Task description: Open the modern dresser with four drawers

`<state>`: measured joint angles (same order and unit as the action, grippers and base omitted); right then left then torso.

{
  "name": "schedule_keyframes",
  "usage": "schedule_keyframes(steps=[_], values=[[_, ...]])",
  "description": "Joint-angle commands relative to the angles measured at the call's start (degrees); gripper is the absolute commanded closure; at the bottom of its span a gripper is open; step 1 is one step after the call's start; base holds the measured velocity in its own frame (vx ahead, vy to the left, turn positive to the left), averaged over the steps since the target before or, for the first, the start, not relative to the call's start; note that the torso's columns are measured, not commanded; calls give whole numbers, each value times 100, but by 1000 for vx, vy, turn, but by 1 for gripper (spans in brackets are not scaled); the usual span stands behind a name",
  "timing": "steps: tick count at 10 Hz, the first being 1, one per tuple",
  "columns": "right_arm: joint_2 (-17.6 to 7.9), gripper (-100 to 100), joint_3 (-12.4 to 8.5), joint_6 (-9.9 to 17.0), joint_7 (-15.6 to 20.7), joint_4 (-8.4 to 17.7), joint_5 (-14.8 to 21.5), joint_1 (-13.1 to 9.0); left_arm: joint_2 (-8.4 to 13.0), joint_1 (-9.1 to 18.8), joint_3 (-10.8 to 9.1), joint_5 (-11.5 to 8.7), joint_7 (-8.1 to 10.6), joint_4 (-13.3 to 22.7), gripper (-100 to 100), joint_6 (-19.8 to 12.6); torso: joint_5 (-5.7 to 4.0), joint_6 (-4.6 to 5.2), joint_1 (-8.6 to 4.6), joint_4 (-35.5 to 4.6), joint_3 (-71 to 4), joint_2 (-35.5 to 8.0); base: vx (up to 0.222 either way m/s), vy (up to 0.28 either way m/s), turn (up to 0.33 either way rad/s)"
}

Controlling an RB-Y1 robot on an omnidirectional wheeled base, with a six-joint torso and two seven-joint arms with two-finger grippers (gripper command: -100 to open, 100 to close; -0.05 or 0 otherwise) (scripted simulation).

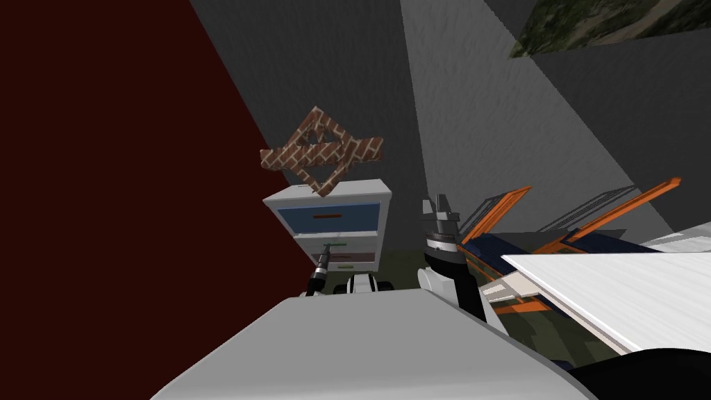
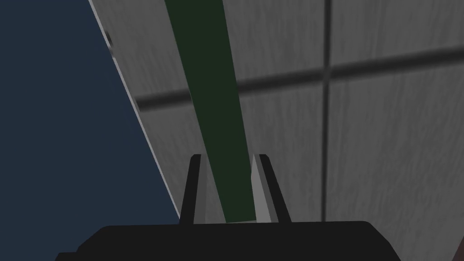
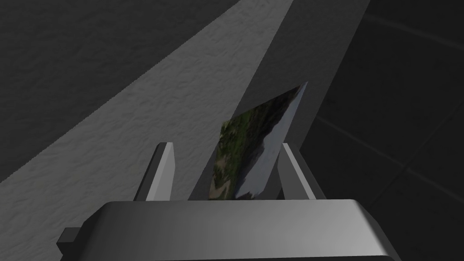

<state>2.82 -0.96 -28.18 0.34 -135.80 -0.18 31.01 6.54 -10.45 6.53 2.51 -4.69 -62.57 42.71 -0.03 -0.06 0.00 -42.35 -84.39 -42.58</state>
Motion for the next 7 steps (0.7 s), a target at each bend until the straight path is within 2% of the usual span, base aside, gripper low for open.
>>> schedule_keyframes(steps=[1, 3, 6, 7], values=[[0, 0, 0, 0, 0, 0, 0, 0, 47, -35, 21, 9, 31, -131, 100, -122, -3, 2, -7, -2, -8, 11, -163, -17, 34], [0, 0, 0, 0, 0, 0, 0, 1, 57, -103, 46, 15, 42, -144, 100, -122, -7, 9, -12, -1, -30, 48, -98, -5, 19], [0, 0, 0, 0, 0, 0, 0, -1, 104, -215, 103, 31, 75, -295, 100, -130, 3, 1, 8, 1, 1, -6, -208, 23, 18], [0, 0, 0, 0, 0, 0, 0, 0, 139, -28, 71, 11, 130, -411, -100, -419, -1, -3, 2, -3, -5, 7, -154, 1, 7]])
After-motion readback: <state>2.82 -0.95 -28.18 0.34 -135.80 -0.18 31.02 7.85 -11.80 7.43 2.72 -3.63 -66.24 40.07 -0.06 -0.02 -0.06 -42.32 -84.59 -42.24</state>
